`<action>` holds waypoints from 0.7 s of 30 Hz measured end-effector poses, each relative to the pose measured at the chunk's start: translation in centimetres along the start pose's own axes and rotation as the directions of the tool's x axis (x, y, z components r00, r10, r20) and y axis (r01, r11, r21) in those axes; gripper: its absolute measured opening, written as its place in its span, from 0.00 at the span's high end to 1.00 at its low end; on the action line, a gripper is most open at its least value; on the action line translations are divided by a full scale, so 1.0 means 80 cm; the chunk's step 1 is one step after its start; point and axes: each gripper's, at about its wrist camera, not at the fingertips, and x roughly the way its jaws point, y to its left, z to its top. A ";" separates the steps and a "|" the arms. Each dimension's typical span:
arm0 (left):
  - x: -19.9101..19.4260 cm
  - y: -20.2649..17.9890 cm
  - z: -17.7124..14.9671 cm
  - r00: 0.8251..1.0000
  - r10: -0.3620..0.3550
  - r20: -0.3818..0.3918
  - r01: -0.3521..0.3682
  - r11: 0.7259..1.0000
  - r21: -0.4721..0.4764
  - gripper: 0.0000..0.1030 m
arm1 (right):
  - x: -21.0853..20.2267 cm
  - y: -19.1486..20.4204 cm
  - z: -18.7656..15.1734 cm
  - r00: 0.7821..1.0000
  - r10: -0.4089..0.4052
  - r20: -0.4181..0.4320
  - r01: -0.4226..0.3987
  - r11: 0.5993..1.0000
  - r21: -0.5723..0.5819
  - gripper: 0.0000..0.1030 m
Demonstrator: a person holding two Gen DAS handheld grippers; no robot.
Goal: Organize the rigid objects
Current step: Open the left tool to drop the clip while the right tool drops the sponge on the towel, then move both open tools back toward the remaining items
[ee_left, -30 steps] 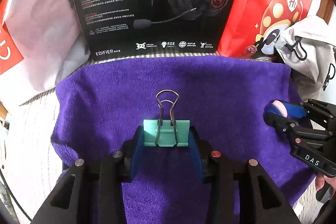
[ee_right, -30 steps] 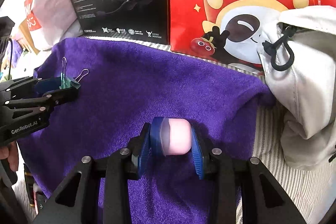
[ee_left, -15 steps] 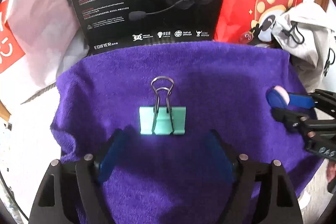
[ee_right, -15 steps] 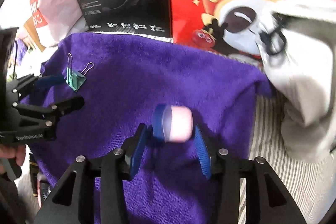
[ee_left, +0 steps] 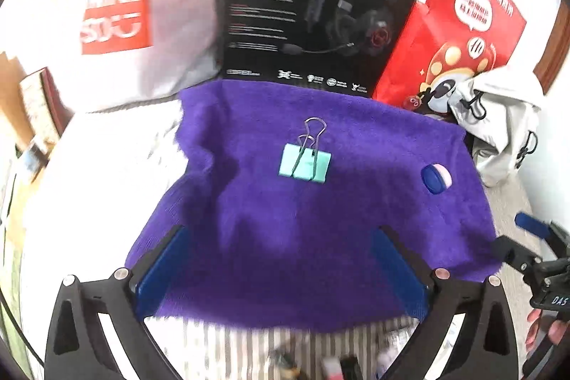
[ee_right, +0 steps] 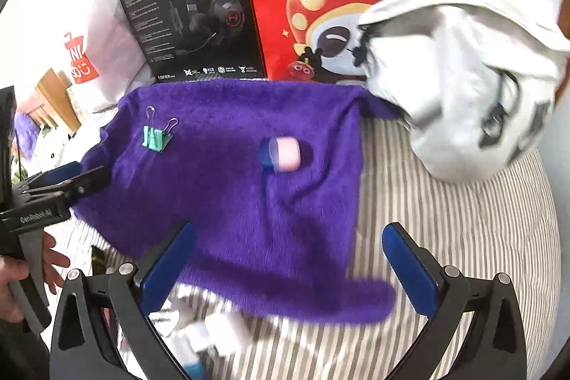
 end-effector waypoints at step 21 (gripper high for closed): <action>-0.002 0.031 -0.119 0.992 0.067 -0.108 -0.083 0.986 -0.147 0.00 | -0.071 0.006 -0.130 0.999 0.004 -0.044 -0.002 0.999 0.038 0.00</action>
